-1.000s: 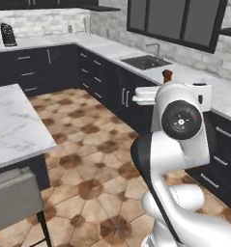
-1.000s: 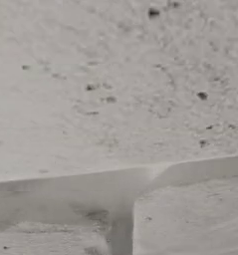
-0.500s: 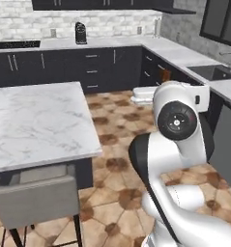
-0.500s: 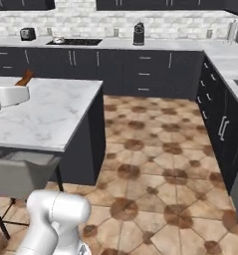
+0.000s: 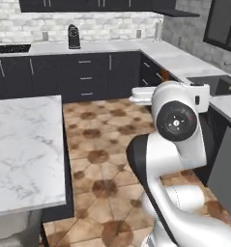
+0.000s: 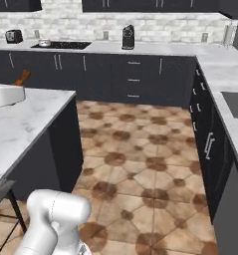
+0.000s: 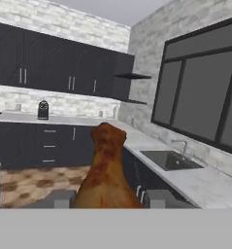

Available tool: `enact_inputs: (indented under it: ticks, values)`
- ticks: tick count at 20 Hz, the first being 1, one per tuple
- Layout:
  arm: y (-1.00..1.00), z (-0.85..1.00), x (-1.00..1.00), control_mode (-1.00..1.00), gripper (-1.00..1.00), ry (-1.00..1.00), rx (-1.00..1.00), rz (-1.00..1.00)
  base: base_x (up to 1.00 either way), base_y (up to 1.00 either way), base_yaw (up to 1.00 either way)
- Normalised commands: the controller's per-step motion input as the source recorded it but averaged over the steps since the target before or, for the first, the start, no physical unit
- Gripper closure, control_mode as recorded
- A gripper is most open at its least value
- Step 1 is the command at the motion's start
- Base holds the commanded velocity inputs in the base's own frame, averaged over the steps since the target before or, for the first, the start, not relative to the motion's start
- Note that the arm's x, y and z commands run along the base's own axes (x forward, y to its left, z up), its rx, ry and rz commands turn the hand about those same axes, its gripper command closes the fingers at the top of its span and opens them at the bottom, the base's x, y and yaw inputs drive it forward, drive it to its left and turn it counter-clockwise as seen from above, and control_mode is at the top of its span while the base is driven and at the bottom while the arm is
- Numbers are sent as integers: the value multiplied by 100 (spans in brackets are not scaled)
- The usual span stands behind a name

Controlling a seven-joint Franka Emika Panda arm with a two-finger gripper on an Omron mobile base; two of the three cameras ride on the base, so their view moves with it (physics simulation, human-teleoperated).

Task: Retrieve the chicken drumstick from the fridge and place it on the saucepan with marinade on the stove.

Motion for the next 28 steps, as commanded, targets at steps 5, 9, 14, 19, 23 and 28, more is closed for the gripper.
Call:
enact_inputs:
  ticks: [5,9,14,19,23,28]
  values:
    - [0,0,0,100,100,0,0,0,100,-35,7]
    - [0,0,0,100,100,0,0,0,100,-9,9]
    - [0,0,0,100,100,0,0,0,100,0,15]
    - [0,0,0,100,100,0,0,0,100,0,15]
    - [0,0,0,100,100,0,0,0,100,0,13]
    - [0,0,0,100,100,0,0,0,100,0,12]
